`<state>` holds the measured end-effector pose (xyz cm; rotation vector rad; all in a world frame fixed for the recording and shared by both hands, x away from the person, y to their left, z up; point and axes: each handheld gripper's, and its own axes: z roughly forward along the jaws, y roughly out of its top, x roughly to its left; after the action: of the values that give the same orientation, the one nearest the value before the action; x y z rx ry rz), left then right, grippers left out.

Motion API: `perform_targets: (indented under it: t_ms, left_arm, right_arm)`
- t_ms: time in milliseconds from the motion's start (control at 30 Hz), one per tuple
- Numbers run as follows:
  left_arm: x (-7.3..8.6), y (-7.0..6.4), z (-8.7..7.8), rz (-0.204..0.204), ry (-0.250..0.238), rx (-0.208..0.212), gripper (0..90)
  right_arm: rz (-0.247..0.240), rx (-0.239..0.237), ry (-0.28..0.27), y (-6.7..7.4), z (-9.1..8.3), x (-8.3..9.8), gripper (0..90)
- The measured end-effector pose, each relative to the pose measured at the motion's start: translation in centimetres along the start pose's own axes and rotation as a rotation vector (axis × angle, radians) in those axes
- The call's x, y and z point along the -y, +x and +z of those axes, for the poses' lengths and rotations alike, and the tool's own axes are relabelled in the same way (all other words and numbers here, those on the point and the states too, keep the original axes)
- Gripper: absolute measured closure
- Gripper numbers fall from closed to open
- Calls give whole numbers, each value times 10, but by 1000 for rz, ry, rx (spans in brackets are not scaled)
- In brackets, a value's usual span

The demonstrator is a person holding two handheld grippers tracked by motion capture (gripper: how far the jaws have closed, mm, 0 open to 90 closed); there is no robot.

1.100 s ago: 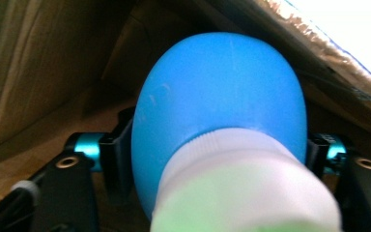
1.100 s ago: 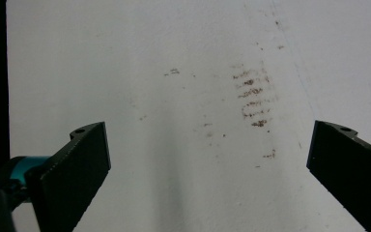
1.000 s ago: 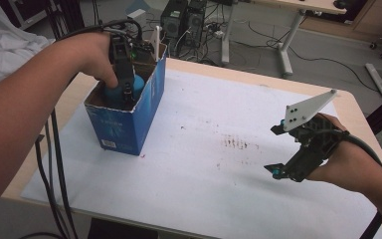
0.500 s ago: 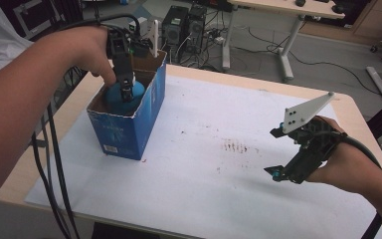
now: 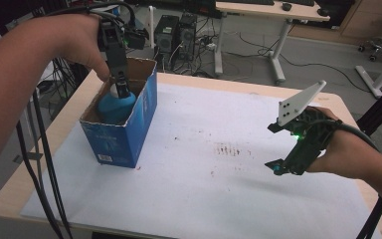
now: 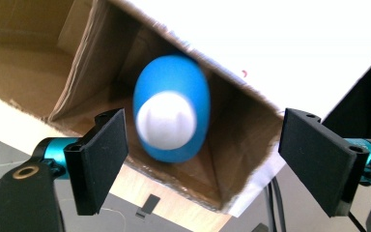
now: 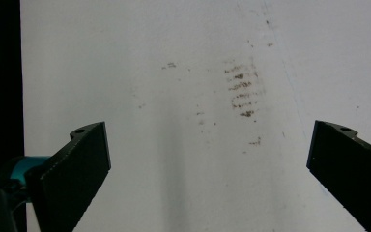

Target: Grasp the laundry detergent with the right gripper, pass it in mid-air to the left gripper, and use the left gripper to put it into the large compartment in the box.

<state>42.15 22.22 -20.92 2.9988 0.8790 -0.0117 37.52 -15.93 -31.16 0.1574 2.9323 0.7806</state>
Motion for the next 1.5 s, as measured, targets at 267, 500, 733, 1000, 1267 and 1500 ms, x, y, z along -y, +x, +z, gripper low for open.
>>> perform_targets:
  t_ms: [267,500,733,1000,1267,1500]
  left_arm:
    - [-21,-25,-5,91,-12,33,124]
    - [-41,-47,2,198,-8,51,89]
    - [-58,-58,15,251,5,66,86]
    - [-72,-68,32,318,14,91,26]
    - [-83,-77,48,367,19,111,16]
    - [-86,-76,54,371,26,98,16]
  right_arm:
    - [-28,-28,95,-7,-11,-7,9]
    - [-63,-40,197,-12,-21,-15,9]
    - [-92,-31,268,-17,-39,-23,8]
    - [-130,-47,363,-21,-50,-31,9]
    - [-144,-64,421,-26,-50,-28,9]
    - [-142,-71,436,-27,-42,-24,9]
